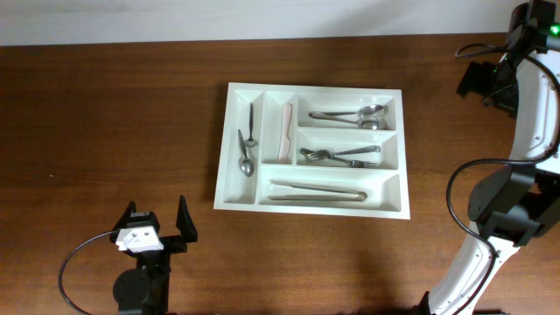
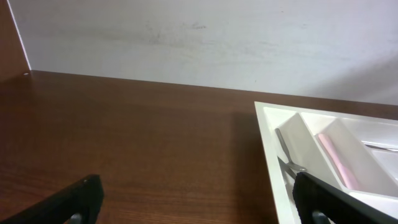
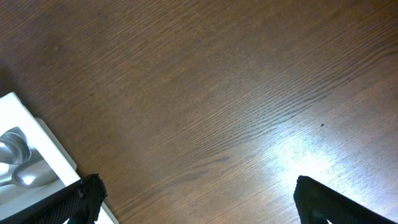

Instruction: Pack container

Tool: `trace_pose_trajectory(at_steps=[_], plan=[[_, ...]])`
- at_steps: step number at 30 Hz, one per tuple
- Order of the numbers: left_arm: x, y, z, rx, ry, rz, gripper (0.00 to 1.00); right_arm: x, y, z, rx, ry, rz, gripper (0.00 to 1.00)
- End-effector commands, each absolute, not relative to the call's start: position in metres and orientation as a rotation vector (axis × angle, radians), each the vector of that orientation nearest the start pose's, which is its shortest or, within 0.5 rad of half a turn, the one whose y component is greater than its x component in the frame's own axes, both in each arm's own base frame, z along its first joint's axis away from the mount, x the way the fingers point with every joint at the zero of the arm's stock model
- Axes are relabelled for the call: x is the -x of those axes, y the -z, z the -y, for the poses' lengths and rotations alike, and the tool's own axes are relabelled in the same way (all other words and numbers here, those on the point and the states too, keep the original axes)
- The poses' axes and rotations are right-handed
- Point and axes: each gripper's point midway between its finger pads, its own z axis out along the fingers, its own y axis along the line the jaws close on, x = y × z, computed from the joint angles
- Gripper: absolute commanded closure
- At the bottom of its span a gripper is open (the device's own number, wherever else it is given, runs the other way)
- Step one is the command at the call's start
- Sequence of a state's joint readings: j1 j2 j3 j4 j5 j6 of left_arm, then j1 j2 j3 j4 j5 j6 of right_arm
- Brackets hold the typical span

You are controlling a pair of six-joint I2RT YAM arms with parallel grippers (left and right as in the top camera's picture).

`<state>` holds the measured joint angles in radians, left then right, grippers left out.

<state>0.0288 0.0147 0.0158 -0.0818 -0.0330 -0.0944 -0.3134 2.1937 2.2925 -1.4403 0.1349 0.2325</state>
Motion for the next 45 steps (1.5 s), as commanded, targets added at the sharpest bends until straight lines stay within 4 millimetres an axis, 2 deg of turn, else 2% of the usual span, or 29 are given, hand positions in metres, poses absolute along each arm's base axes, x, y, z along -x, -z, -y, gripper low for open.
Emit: trace_pose_trajectory(at_steps=[1,21,24,25,26,27,29,30,31,32,33,36,38,42,45], plan=[[-0.246,-0.156,-0.012,0.126,0.033,-1.645,0.01,-0.437,-0.171,0.166,-0.802,0.233,-2.805,0.01],[-0.246,-0.156,-0.012,0.126,0.033,-1.645,0.01,-0.437,-0.172,0.166,-0.802,0.232,-2.802,0.01],[-0.246,-0.156,-0.012,0.126,0.033,-1.645,0.01,-0.433,-0.2,0.165,-0.792,0.23,-2.742,0.01],[-0.246,-0.156,-0.012,0.126,0.033,-1.645,0.01,-0.428,-0.22,0.163,-0.784,0.229,-2.695,0.01],[-0.246,-0.156,-0.012,0.126,0.033,-1.645,0.01,-0.426,-0.232,0.163,-0.779,0.229,-2.67,0.01],[-0.246,-0.156,-0.012,0.126,0.033,-1.645,0.01,-0.419,-0.255,0.16,-0.769,0.228,-2.616,0.01],[-0.246,-0.156,-0.012,0.126,0.033,-1.645,0.01,-0.409,-0.282,0.157,-0.758,0.226,-2.554,0.01],[-0.246,-0.156,-0.012,0.126,0.033,-1.645,0.01,-0.397,-0.3,0.153,-0.751,0.224,-2.516,0.01],[-0.246,-0.156,-0.012,0.126,0.033,-1.645,0.01,-0.391,-0.305,0.151,-0.749,0.224,-2.508,0.01],[-0.246,-0.156,-0.012,0.126,0.033,-1.645,0.01,-0.377,-0.311,0.145,-0.743,0.223,-2.504,0.01],[-0.246,-0.156,-0.012,0.126,0.033,-1.645,0.01,-0.363,-0.312,0.138,-0.736,0.22,-2.507,0.01],[-0.246,-0.156,-0.012,0.126,0.032,-1.645,0.01,-0.343,-0.31,0.124,-0.701,0.208,-2.466,0.01],[-0.246,-0.156,-0.012,0.126,0.033,-1.645,0.01,-0.339,-0.305,0.108,-0.655,0.162,-2.393,0.01],[-0.246,-0.156,-0.012,0.126,0.033,-1.645,0.01,-0.347,-0.312,0.067,-0.472,0.089,-2.1,0.01],[-0.246,-0.156,-0.012,0.126,0.033,-1.645,0.01,-0.336,-0.314,0.041,-0.383,0.036,-1.941,0.01]])
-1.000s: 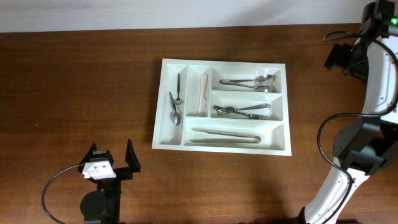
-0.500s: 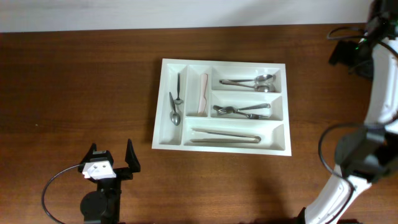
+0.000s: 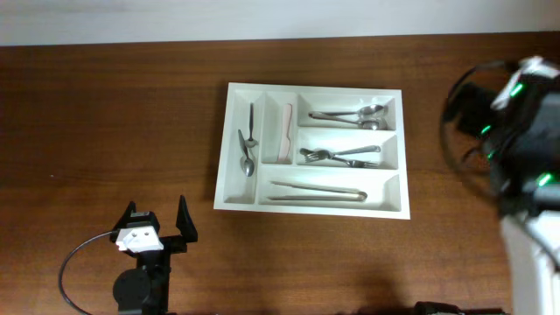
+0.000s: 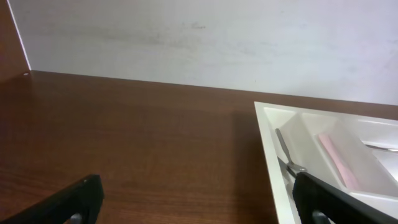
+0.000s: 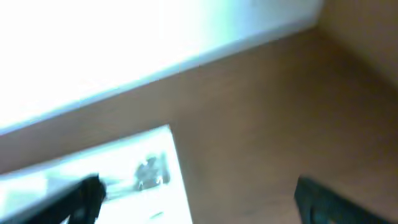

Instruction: Pack container

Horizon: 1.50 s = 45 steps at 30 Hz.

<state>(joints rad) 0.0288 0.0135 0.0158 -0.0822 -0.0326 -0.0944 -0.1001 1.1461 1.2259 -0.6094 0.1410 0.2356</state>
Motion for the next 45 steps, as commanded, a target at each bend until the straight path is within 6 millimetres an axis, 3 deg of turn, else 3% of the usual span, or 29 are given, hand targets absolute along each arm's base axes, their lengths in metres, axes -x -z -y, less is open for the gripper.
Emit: trace_pose_trajectory(at_steps=[1,4,9,12,19,40,45], plan=[[-0.246,-0.156,-0.012,0.126,0.033,-1.645,0.01,-0.33,-0.315,0.035,-0.365,0.019,-1.912,0.01],[-0.246,-0.156,-0.012,0.126,0.033,-1.645,0.01,-0.303,-0.323,0.024,-0.325,-0.024,-1.812,0.01],[-0.246,-0.156,-0.012,0.126,0.033,-1.645,0.01,-0.267,-0.335,0.024,-0.317,-0.049,-1.674,0.01],[-0.246,-0.156,-0.012,0.126,0.033,-1.645,0.01,-0.252,-0.326,0.024,-0.311,-0.068,-1.562,0.01],[-0.246,-0.156,-0.012,0.126,0.033,-1.645,0.01,-0.247,-0.275,0.022,-0.3,-0.088,-1.475,0.01],[-0.246,-0.156,-0.012,0.126,0.033,-1.645,0.01,-0.242,-0.187,-0.01,-0.182,-0.198,-1.583,0.01],[-0.246,-0.156,-0.012,0.126,0.033,-1.645,0.01,-0.245,-0.156,-0.018,-0.149,-0.227,-1.652,0.01]])
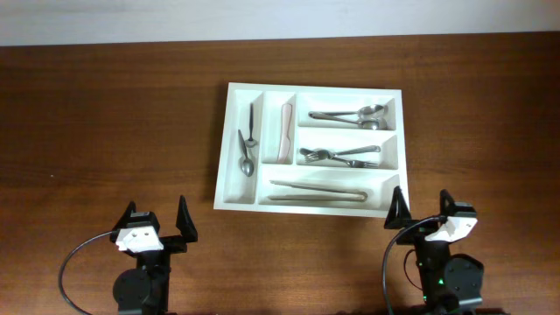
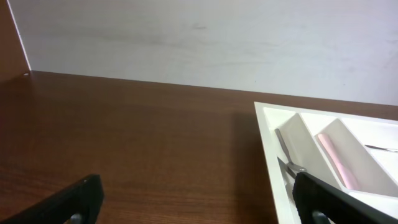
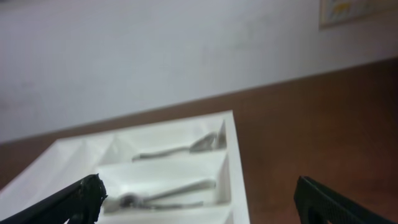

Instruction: Pack container

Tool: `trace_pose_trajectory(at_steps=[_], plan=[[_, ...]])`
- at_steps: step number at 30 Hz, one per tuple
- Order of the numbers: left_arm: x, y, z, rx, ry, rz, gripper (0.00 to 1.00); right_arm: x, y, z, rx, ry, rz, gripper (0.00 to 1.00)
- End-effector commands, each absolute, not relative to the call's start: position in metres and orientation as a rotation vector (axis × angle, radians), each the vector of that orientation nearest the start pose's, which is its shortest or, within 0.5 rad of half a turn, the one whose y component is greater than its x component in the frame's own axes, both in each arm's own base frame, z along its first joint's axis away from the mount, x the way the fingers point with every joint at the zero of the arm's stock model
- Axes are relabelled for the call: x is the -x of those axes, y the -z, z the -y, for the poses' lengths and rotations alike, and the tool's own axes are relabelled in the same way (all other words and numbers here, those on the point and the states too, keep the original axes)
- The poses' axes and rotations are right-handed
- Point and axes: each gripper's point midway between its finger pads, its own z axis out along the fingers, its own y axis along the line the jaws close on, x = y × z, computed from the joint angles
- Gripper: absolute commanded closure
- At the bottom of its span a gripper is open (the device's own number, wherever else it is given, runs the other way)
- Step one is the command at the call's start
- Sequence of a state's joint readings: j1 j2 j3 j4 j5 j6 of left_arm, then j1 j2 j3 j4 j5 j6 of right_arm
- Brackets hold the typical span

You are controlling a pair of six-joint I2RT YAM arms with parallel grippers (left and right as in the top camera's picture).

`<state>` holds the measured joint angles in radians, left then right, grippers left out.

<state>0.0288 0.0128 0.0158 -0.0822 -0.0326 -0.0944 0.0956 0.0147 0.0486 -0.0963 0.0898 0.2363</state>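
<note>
A white cutlery tray [image 1: 223,171] lies mid-table. It holds two small spoons [image 1: 247,149], a pink-handled knife [image 1: 285,131], spoons [image 1: 359,115], forks [image 1: 337,156] and tongs [image 1: 317,192], each in its own compartment. My left gripper [image 1: 157,223] rests open at the front left of the table, empty, with the tray's left edge [image 2: 268,155] to its right. Open and empty too, my right gripper [image 1: 422,206] sits at the front right, just off the tray's near right corner, and faces the tray [image 3: 233,155].
The brown wooden table [image 1: 105,114] runs to a pale wall [image 2: 199,43] at the back. Both arm bases stand at the front edge, each with a cable looping beside it.
My right arm has come down from the right side of the table to its front right spot, its open gripper now facing the tray. The left arm and the tray's contents are unchanged.
First my right arm was stretched up at the far right, its wrist looking down at bare table beside the tray's corner. Then it was blurred mid-move at the right edge. Now it is folded low at the front right. My left gripper stayed open and still throughout.
</note>
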Motion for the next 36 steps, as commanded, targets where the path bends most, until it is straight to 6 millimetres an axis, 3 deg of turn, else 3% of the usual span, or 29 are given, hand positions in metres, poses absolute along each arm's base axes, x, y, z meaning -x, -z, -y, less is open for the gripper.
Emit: trace_pose_trajectory(at_steps=[1,9,36], plan=[[-0.2456,-0.1565,-0.0119,0.126,0.033,-1.645,0.01,-0.2451,-0.1558,-0.0191,-0.134,-0.223,-1.649,0.01],[-0.2457,-0.1564,-0.012,0.126,0.032,-1.645,0.01,-0.2446,-0.1551,-0.0248,-0.033,-0.176,-1.655,0.01],[-0.2457,-0.1564,-0.012,0.126,0.033,-1.645,0.01,-0.2445,-0.1557,-0.0267,-0.027,-0.185,-1.653,0.01]])
